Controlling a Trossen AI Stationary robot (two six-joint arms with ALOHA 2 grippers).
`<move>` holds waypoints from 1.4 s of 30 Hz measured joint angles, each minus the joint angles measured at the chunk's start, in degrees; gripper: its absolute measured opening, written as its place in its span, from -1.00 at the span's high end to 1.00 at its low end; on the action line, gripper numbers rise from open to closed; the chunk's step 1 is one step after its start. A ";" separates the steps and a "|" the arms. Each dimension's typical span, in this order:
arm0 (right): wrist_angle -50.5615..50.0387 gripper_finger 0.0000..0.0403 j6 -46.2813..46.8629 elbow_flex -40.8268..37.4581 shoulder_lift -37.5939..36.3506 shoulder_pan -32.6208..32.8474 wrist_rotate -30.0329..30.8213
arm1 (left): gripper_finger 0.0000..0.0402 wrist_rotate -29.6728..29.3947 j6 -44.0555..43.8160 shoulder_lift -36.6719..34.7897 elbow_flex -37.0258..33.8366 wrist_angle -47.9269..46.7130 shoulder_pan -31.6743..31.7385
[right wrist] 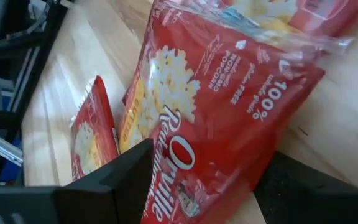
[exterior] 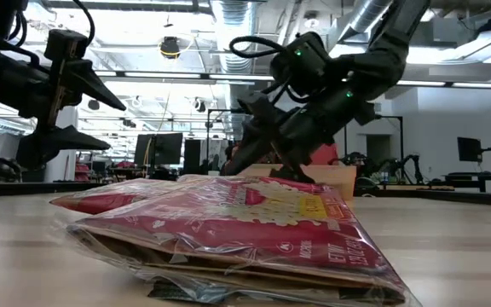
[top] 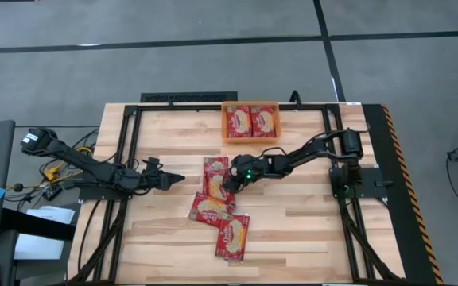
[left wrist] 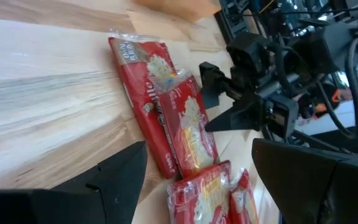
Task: Sort popcorn bags into baskets
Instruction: Put the red popcorn bag into the orange bin
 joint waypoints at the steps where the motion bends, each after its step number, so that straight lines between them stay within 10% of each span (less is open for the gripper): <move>1: -0.91 -0.29 -0.46 0.42 0.02 -0.02 0.04 | -0.39 -0.26 -0.30 0.38 0.00 0.06 0.00; 12: -6.12 0.89 -1.02 1.82 0.04 -0.04 0.04 | -0.39 -1.61 -0.99 1.41 0.00 -0.04 0.13; 29: -15.57 0.89 -2.70 1.63 -10.40 -3.47 -0.56 | -0.39 -2.30 -0.95 1.41 0.00 -0.08 0.13; 42: -23.73 0.90 -11.62 1.69 -25.92 -19.13 -7.36 | -0.39 -2.66 -1.04 1.41 0.00 -0.13 0.13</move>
